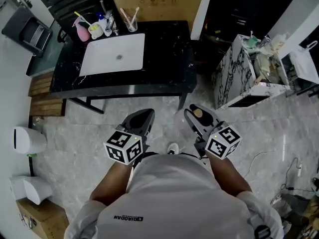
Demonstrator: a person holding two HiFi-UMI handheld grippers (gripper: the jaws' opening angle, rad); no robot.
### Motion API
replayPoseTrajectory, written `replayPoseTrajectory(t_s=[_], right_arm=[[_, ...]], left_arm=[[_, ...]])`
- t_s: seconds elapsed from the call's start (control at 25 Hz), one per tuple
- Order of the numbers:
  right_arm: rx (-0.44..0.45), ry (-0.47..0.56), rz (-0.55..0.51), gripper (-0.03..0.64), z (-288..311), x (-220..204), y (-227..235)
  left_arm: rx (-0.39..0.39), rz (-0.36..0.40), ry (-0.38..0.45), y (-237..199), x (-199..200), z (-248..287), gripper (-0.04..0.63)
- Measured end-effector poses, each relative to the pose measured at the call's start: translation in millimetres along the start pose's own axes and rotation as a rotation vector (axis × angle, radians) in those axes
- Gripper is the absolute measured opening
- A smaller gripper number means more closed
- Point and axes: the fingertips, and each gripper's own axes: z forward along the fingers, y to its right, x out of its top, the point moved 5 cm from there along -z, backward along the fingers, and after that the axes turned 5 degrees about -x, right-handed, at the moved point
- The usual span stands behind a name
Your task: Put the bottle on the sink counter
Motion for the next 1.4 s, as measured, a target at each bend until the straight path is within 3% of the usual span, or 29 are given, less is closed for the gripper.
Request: replayPoseTrajectory(t_s=[0.6, 1.4], right_arm=[[-0.013, 0.0, 0.006, 0.137, 10.1, 13.7, 38.0], [-0.072, -0.037, -0.02, 0.137, 135.3, 55.3, 84.3]], left_arm=[[0.002, 0.011, -0.011, -8.4, 13.4, 38.6, 0.011], [-0.044, 0.01, -0.005, -127.6, 77.0, 109.1, 0.011]])
